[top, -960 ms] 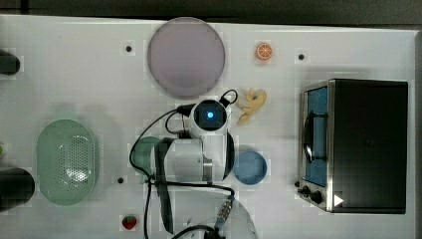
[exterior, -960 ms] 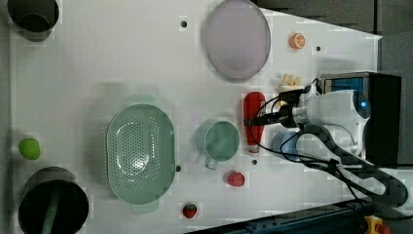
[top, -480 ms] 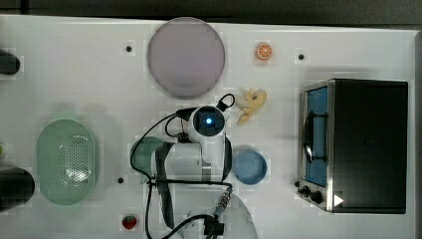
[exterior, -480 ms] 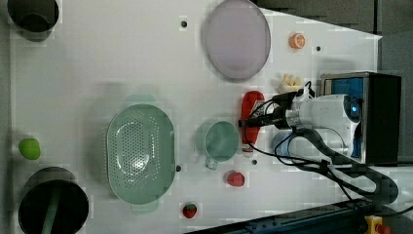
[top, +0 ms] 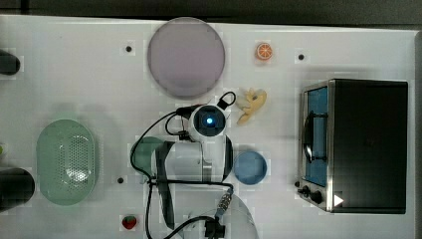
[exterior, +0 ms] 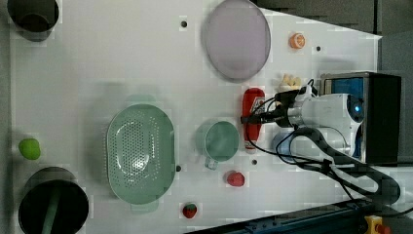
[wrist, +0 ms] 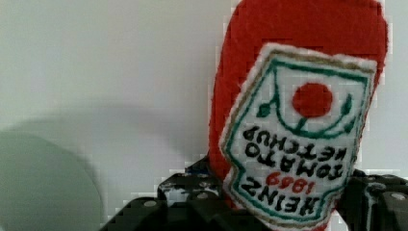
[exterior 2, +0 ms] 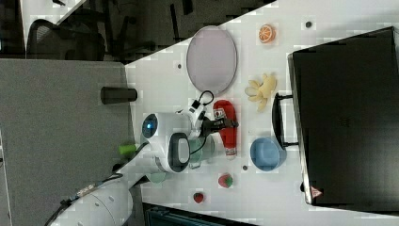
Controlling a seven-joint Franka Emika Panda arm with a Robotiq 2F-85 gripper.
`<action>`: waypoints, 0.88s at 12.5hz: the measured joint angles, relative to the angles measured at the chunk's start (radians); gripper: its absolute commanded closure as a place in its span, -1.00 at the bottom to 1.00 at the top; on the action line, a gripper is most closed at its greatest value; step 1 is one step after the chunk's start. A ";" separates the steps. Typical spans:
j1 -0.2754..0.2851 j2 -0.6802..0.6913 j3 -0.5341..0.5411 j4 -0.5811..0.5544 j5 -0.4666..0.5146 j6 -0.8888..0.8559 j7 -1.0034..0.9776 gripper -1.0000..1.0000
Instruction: Pick Ketchup from the table and place it in strainer.
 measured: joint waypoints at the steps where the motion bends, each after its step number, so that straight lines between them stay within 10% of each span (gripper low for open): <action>1: -0.002 -0.002 0.003 0.004 0.000 -0.001 -0.001 -0.23; 11: 0.003 -0.436 0.045 0.068 0.000 -0.434 0.029 -0.23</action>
